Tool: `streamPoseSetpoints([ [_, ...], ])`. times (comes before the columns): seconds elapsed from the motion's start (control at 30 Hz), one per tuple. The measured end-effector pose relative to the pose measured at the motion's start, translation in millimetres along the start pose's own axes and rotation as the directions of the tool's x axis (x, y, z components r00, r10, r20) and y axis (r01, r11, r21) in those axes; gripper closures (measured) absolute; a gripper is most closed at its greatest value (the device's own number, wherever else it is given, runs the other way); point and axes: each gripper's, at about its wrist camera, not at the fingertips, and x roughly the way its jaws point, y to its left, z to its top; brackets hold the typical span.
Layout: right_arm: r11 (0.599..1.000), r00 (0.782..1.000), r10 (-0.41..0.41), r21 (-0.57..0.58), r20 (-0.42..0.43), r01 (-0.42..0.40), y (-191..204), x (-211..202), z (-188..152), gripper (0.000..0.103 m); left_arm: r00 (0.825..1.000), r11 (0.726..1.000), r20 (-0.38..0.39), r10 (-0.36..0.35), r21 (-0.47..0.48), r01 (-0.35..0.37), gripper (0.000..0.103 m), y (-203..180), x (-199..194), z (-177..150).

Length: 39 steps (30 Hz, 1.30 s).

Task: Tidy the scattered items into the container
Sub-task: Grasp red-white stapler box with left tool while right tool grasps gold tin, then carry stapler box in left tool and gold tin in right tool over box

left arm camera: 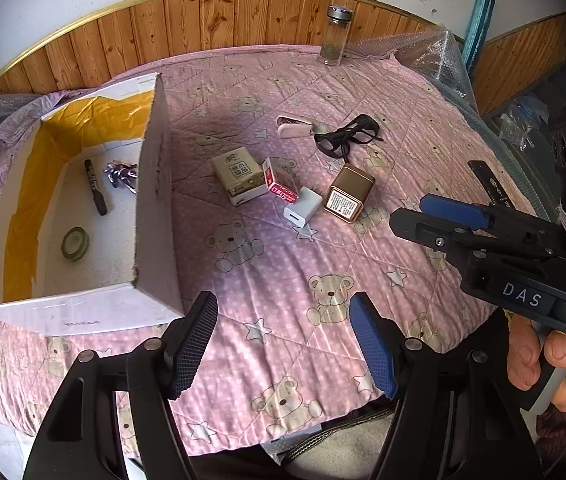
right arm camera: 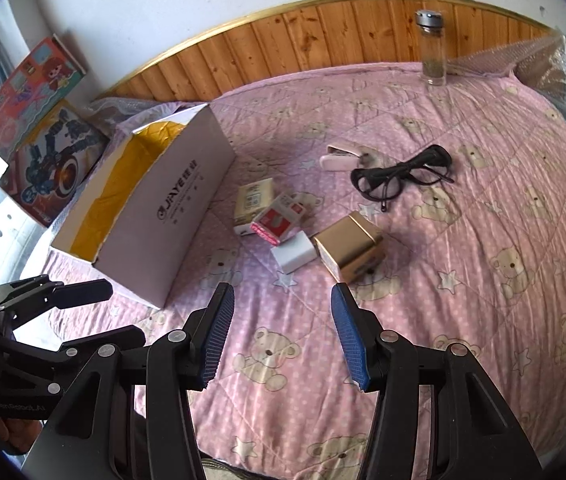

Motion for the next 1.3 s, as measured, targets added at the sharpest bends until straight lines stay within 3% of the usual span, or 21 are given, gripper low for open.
streamPoseSetpoints([
  [0.27, 1.0, 1.0, 0.0, 0.005, -0.03, 0.001, -26, 29, 12, 0.044, 0.999, 0.994, -0.001, -0.052, -0.097, 0.051, 0.033, -2, 49, 34],
  [0.5, 0.983, 0.996, -0.032, -0.181, -0.085, 0.016, -33, 66, 24, 0.039, 0.994, 0.956, 0.024, -0.109, -0.273, 0.111, 0.031, 18, 96, 72],
  [0.83, 0.925, 0.989, -0.055, -0.379, -0.137, -0.001, -34, 120, 37, 0.038, 0.996, 0.921, -0.021, -0.083, -0.383, 0.069, 0.032, 35, 170, 89],
  [0.87, 0.93, 0.991, -0.048, -0.368, -0.124, -0.001, -35, 122, 39, 0.039, 0.996, 0.918, -0.011, -0.088, -0.39, 0.077, 0.034, 37, 173, 90],
  [0.9, 0.939, 0.993, -0.035, -0.344, -0.117, -0.008, -37, 123, 41, 0.046, 0.996, 0.918, -0.005, -0.086, -0.389, 0.077, 0.053, 38, 175, 91],
  [0.93, 0.949, 0.993, -0.016, -0.314, -0.118, -0.022, -39, 124, 42, 0.049, 0.996, 0.922, -0.008, -0.087, -0.379, 0.077, 0.082, 38, 178, 92],
  [1.07, 0.963, 0.995, 0.005, -0.266, -0.103, -0.033, -39, 121, 40, 0.05, 0.999, 0.948, 0.014, -0.051, -0.313, 0.053, 0.087, 32, 176, 95],
  [1.3, 0.989, 0.998, 0.043, -0.14, -0.053, -0.05, -43, 101, 35, 0.05, 0.999, 0.963, 0.035, -0.011, -0.269, 0.02, 0.088, 27, 163, 100],
])
